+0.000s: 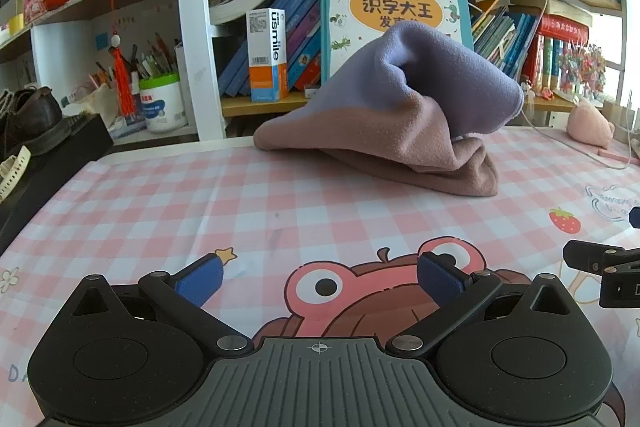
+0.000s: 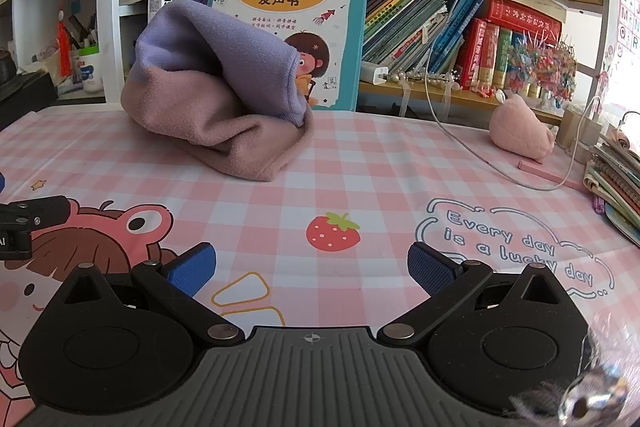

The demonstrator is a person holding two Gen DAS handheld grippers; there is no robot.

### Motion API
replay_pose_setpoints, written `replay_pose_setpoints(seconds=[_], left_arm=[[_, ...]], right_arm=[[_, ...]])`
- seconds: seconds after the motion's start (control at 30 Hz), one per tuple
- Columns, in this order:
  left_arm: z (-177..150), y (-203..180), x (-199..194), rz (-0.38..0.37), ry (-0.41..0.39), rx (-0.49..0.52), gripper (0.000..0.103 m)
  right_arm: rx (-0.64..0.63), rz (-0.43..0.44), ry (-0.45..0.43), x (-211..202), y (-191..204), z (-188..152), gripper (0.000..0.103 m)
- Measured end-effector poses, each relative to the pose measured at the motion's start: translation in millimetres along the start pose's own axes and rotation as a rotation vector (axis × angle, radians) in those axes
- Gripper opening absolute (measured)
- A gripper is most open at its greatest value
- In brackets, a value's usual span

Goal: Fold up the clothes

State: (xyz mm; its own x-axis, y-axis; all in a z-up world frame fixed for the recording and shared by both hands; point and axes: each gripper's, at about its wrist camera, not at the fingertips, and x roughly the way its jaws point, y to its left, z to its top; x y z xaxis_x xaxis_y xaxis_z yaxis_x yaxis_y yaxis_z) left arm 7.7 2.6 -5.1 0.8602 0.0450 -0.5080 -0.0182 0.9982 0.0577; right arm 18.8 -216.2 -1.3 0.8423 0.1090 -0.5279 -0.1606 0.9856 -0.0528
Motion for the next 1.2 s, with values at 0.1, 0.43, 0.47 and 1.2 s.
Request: replay_pose_setpoints(seconds=[0.1, 0.43, 0.47, 1.2], left_arm=[[0.0, -0.3, 0.0, 0.001, 0.000, 0.001, 0.103], [-0.5, -1.7, -1.9, 0.001, -0.010, 0.012, 0.103], [-0.4, -1.9, -1.8, 0.002, -0.010, 0.013, 0.103], [-1.1, -4.6, -1.2, 0.007, -0.007, 0.028, 0.103]], right_arm=[[-0.004, -0.001, -0.002, -0.2, 0.5, -0.2, 0.103], [-0.005, -0.003, -0.008, 0.1, 1.2, -0.9, 0.103], [-0.005, -0.003, -0.009, 0.1, 1.4, -1.4, 0.103], [-0.002, -0.001, -0.008, 0.0, 0.9, -1.0, 0.103]])
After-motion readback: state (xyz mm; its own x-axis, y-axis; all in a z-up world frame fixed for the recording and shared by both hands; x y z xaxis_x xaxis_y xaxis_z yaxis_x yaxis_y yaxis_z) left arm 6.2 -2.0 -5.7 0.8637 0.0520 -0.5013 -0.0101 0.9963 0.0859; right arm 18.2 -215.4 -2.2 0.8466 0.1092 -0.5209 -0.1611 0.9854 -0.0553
